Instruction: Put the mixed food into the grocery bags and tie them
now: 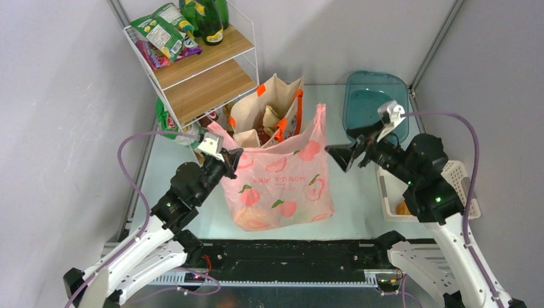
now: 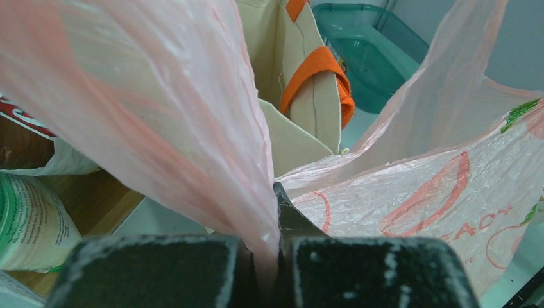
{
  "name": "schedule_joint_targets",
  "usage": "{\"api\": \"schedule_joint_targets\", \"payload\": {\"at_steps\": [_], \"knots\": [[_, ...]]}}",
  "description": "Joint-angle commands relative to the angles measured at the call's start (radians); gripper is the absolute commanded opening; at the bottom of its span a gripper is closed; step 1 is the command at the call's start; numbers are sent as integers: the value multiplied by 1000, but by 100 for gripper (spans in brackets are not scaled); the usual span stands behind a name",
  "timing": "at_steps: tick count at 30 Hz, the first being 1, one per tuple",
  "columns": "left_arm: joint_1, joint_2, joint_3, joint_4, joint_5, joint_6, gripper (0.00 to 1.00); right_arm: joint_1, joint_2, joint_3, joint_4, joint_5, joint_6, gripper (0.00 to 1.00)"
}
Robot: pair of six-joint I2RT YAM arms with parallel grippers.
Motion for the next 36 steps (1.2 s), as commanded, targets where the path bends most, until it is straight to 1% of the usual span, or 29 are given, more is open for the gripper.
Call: {"api": "schedule_joint_targets", "payload": {"at_steps": [1,4,6,9,13,15,17,21,25,29,32,36], "knots": [[6,-22,-2,61,9,23,0,-18,-47,-114,38,-162,-117,99],[6,-30,-6,61,15,21,0,-19,-42,-188,82,-170,-113,99],[5,-35,-10,61,21,20,0,-18,-15,-206,107,-167,-110,99],[6,-49,-16,61,27,18,0,-18,48,-213,144,-169,-97,99],[4,-60,-19,61,29,17,0,-19,116,-215,211,-104,-72,99],[5,-58,-18,61,31,18,0,-38,147,-215,255,-114,-65,99],[6,-51,-17,64,32,21,0,-82,185,-215,311,-224,-42,99],[6,-19,-23,88,31,32,0,-176,259,-215,414,-366,12,99],[6,29,-20,122,32,35,0,-187,342,-215,537,-461,22,99],[7,57,-8,135,27,46,0,-189,410,-211,625,-482,18,99],[7,56,-6,141,19,61,0,-193,454,-200,651,-516,10,99],[15,47,-18,150,-3,73,0,-211,535,-191,680,-519,27,99]]}}
